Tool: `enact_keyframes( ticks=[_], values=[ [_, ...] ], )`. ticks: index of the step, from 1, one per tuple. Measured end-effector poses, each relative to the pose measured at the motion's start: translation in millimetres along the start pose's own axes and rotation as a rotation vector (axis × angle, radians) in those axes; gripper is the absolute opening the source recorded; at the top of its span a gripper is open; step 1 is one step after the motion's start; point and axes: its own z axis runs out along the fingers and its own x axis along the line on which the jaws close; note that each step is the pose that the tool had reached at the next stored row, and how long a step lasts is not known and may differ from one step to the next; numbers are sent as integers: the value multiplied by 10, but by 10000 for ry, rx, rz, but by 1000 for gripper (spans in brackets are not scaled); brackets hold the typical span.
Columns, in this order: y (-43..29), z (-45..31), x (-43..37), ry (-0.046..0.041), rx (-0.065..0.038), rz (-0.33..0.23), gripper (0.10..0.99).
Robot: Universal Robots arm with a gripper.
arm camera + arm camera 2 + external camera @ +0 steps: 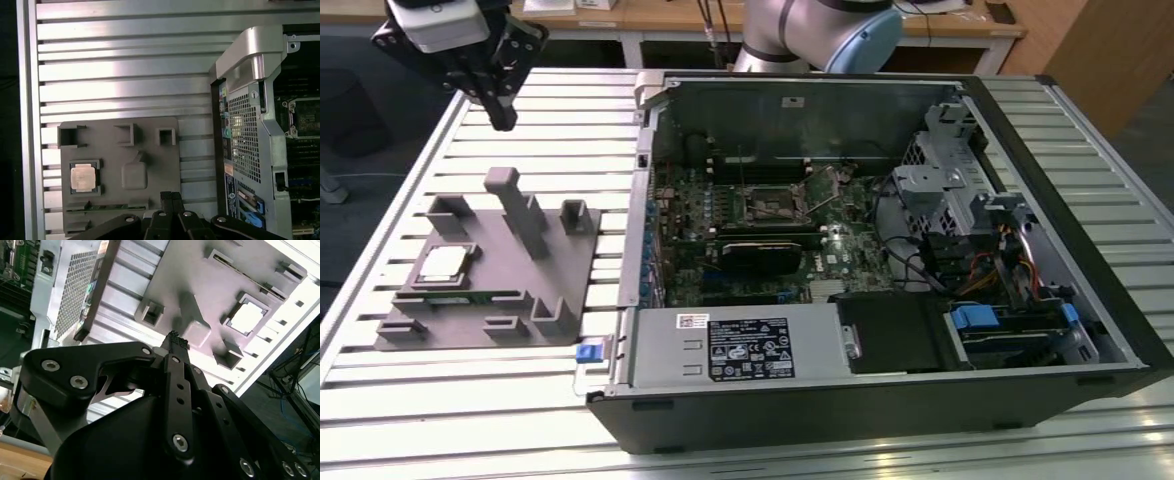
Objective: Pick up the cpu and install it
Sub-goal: 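Reach for the cpu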
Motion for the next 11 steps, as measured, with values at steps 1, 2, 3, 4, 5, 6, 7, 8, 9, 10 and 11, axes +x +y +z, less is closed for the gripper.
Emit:
enact_keyframes(
  ticks=[1,2,3,4,5,6,7,8,9,10,11],
  values=[
    [2,1,30,-1,-1,1,106],
    [6,2,58,-2,-1,2,106],
    [15,3,92,-1,-1,3,106],
    [28,4,128,-1,-1,1,106],
    [38,5,166,-1,-1,1,106],
    [45,6,205,-2,-1,0,106],
    [50,7,240,-1,-1,1,106],
    [52,7,274,0,0,2,106],
    [51,9,312,1,0,2,106],
    [48,11,351,-1,-1,1,106],
    [45,13,392,-1,-2,1,106]
  ],
)
